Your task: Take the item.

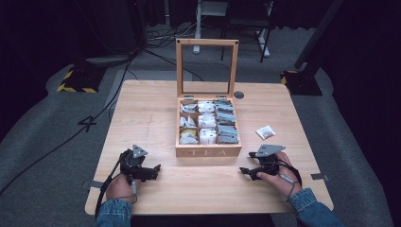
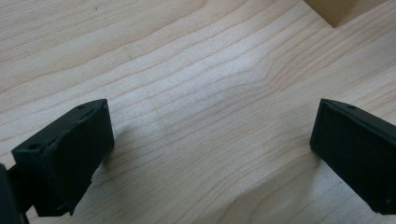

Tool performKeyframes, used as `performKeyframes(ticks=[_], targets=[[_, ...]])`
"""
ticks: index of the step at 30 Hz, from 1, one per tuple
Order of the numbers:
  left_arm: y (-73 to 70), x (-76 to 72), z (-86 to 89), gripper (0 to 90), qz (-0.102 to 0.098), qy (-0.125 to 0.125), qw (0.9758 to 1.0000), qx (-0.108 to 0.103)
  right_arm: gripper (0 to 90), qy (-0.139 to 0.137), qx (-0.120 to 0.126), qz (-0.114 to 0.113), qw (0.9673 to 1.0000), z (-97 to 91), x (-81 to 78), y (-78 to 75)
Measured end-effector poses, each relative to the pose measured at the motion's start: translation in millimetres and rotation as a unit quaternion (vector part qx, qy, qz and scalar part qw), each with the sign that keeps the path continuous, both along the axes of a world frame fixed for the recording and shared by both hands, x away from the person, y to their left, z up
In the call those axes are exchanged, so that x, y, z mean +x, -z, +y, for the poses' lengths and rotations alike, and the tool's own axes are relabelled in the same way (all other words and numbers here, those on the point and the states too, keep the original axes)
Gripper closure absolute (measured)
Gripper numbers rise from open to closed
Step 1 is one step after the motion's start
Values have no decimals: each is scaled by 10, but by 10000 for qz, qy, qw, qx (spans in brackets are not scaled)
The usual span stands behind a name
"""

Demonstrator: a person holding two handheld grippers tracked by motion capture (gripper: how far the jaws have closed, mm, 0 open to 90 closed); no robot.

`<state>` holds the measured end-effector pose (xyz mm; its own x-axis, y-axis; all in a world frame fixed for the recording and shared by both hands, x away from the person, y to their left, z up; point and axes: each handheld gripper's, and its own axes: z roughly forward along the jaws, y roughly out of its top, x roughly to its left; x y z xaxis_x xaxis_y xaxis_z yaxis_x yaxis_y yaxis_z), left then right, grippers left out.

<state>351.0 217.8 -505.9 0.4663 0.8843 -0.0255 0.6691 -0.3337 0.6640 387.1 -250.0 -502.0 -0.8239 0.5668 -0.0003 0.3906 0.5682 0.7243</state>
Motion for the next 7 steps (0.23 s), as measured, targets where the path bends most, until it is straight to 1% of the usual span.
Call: performKeyframes(ticks=[1,2,3,7], targets=[[0,4,0,0,-3,13,10000,3,198,0,0,0,10000,0,0,0],[0,6,0,0,-4,20,10000,10,159,3,39,-29,10000,6,-1,14],[0,15,-2,0,8,42,10000,0,145,-9,50,-42,10000,17,8,28],[0,38,-1,0,-14,96,10000,20,144,-14,53,-44,10000,18,8,29]])
